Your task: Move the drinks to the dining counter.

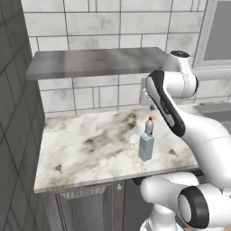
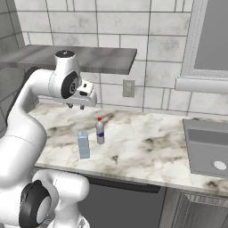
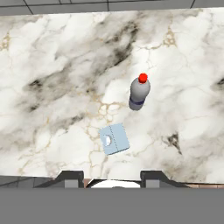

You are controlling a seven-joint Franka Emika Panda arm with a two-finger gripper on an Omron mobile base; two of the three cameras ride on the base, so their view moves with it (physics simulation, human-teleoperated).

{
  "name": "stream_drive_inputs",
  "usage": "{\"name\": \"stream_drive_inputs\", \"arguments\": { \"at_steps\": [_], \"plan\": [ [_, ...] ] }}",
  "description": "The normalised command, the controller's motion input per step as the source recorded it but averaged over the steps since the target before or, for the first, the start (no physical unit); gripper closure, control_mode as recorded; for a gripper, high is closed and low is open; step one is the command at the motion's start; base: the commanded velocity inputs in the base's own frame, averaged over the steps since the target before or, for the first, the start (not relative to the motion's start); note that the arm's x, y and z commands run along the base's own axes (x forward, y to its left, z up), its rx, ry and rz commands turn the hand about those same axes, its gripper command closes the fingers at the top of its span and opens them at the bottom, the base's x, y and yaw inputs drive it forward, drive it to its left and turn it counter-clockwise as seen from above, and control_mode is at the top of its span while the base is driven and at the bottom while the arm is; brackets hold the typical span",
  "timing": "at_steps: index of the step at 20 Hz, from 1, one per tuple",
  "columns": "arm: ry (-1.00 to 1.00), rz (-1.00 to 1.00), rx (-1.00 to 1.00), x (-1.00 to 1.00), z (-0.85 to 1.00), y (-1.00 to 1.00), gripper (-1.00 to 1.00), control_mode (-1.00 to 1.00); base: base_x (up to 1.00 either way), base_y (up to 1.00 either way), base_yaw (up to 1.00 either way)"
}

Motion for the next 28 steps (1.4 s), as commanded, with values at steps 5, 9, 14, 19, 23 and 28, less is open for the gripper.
{"name": "stream_drive_inputs", "arguments": {
  "at_steps": [5,9,14,19,23,28],
  "plan": [
    [0.0,0.0,0.0,-0.07,-0.07,-0.03,-1.0,-1.0,0.0,0.0,0.0],
    [0.0,0.0,0.0,-0.08,-0.21,-0.08,-1.0,-1.0,0.0,0.0,0.0],
    [0.0,0.0,0.0,0.0,-0.15,-0.15,-1.0,-1.0,0.0,0.0,0.0],
    [-0.01,0.0,0.0,0.0,-0.1,-0.15,-1.0,-1.0,0.0,0.0,0.0],
    [-0.02,0.0,0.0,0.0,-0.11,-0.19,-1.0,-1.0,0.0,0.0,0.0],
    [-0.03,-0.01,0.0,0.0,-0.14,-0.16,-1.0,-1.0,0.0,0.0,0.0]
  ]
}}
